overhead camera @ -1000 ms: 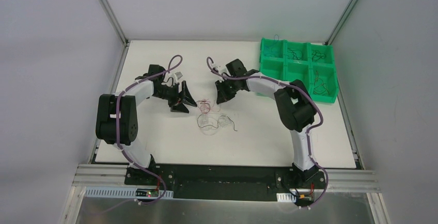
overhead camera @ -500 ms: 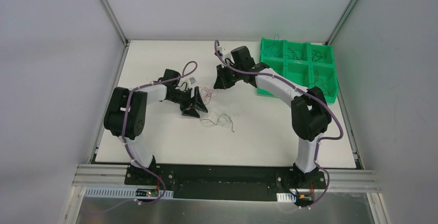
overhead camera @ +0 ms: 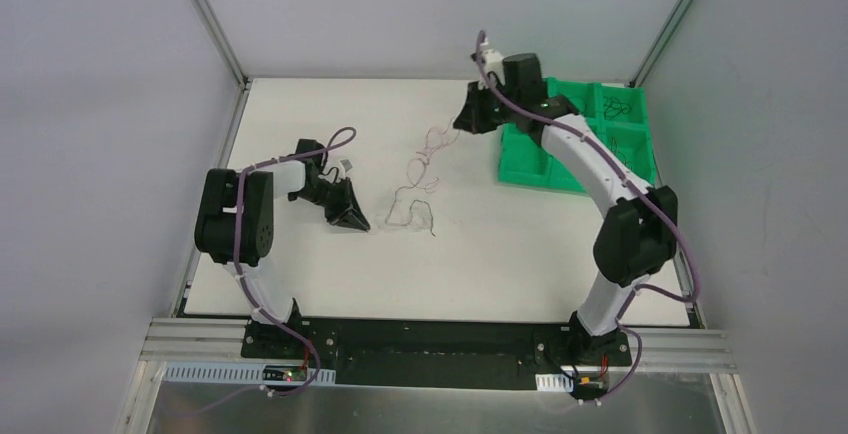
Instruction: Untangle the cables
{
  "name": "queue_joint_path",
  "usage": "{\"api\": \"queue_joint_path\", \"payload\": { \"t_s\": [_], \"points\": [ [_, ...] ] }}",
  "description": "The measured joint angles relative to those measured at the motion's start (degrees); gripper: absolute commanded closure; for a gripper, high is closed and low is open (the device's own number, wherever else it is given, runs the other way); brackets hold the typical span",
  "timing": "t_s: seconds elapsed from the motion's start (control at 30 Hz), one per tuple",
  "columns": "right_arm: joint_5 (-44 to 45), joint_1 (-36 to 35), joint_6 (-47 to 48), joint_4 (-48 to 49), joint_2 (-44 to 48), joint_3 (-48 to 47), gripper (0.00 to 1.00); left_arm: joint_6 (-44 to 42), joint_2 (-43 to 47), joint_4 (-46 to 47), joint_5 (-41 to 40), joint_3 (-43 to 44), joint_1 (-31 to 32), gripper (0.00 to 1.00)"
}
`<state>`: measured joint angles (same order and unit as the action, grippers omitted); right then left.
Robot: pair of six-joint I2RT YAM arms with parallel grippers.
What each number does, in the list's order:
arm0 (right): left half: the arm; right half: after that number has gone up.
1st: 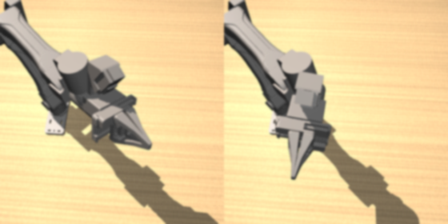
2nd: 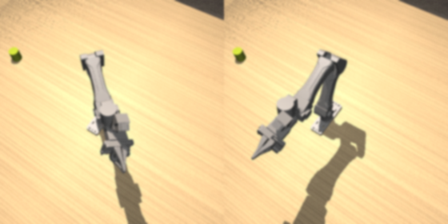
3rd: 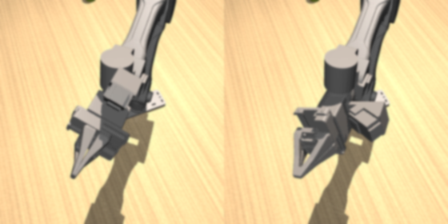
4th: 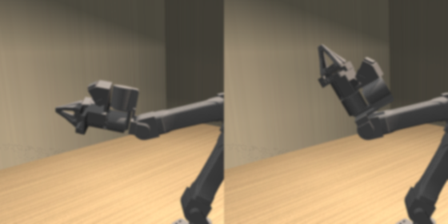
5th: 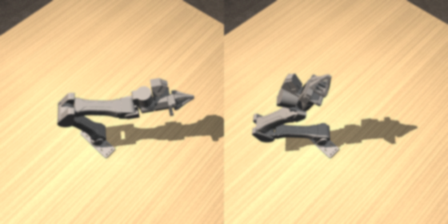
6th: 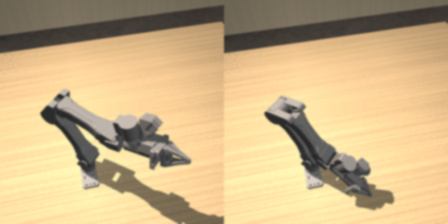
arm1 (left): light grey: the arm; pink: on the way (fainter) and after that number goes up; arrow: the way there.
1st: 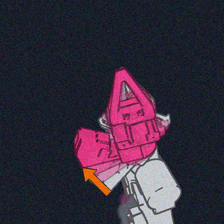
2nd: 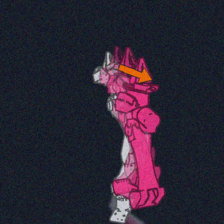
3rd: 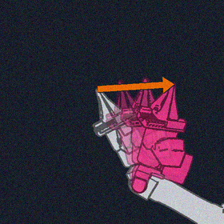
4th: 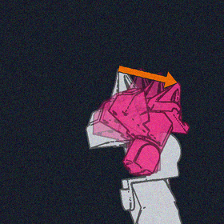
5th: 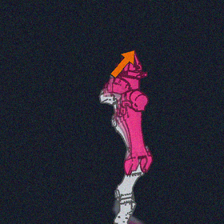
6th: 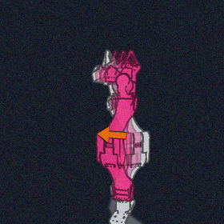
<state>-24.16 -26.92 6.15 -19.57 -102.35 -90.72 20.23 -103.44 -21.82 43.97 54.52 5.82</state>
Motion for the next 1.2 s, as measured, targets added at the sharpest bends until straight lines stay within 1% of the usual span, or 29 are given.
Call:
{"api": "queue_joint_path", "payload": {
  "t_s": [0.1, 0.2, 0.4, 0.6, 0.73, 0.97, 1.2],
  "points": [
    [0.85, 4.68, -0.2, -0.79, 3.82, -3.17, 1.0, -3.34, 0.81, -5.81, -2.36, 0.61, -3.87, 1.0],
    [1.09, 7.67, -0.83, -1.33, 6.73, -5.7, 1.0, -6.1, 0.83, -10.38, -4.28, 1.14, -6.05, 1.0],
    [0.98, 9.81, -1.73, -3.28, 9.81, -8.04, 1.0, -11.32, 0.96, -18.6, -7.85, 2.97, -11.23, 1.0],
    [1.03, 12.35, -1.97, -5.35, 10.93, -9.44, 1.0, -17.33, 2.23, -24.76, -12.02, 7.15, -19.15, 1.0],
    [1.03, 14.36, -3.13, -5.86, 11.87, -11.85, 1.0, -20.63, 2.23, -27.04, -14.45, 9.09, -23.91, 1.0],
    [1.7, 15.41, -3.8, -6.45, 15.72, -14.56, 1.0, -24.9, 1.68, -30.34, -18.69, 12.11, -28.85, 1.0],
    [5.14, 22.75, -3.82, -6.45, 16.87, -20.74, 1.0, -29.94, -1.29, -30.99, -22.8, 14.86, -34.49, 1.0]
  ]
}}
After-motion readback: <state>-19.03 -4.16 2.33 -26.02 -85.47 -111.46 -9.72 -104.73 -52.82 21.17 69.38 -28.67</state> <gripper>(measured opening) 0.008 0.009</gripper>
